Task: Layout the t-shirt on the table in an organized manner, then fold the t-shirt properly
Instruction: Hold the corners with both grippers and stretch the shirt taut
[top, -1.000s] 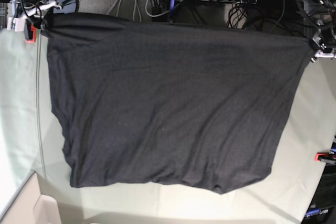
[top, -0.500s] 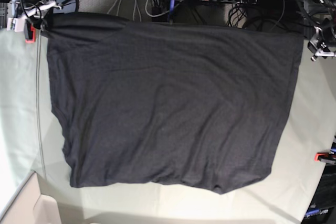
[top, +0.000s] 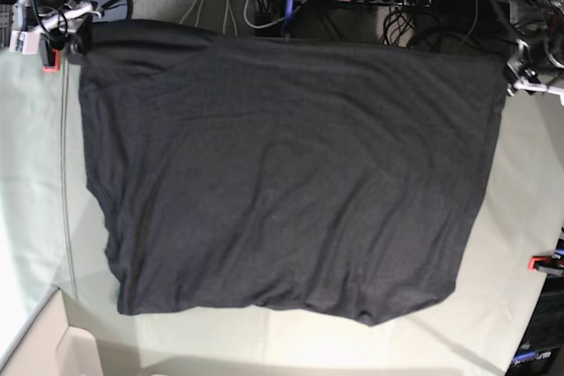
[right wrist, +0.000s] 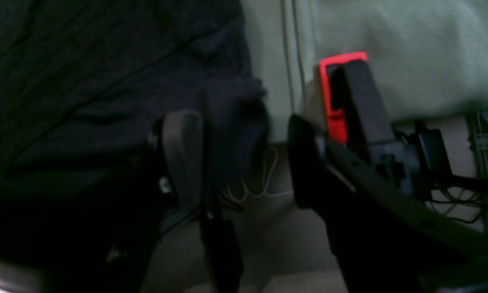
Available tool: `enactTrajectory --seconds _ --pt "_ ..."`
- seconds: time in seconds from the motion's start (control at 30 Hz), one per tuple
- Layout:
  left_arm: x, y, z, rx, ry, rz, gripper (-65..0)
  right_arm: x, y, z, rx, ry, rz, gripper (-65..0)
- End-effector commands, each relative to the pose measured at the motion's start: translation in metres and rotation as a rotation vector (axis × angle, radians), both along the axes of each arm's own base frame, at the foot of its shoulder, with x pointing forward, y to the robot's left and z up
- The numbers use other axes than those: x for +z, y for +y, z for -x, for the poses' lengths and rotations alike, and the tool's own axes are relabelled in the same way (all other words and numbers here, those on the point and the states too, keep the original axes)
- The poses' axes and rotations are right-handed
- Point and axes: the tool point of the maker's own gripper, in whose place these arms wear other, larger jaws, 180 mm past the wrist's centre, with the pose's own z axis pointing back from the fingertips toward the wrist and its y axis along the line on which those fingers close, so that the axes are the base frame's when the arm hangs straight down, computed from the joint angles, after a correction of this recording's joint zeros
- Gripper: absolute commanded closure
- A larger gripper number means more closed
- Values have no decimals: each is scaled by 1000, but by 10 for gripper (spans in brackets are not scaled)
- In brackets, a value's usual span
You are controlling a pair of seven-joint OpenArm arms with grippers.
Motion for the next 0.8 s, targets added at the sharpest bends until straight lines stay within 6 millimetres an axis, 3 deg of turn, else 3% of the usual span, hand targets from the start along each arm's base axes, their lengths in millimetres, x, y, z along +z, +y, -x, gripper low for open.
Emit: enactTrajectory --seconds 0.0,0.1,0.33,0.77 --pt "8 5 -6 -17 -12 -27 -235 11 -8 -5 -12 -42 24 -339" --pt "1 -8 -7 -19 -10 -3 -239 11 -7 -6 -9 -42 22 -339" --pt "-3 -13 -6 -15 -6 13 -388 11 -7 -6 -9 -44 22 -340" --pt "-5 -13 -5 -13 -3 14 -388 12 -7 -12 -9 -56 23 -338"
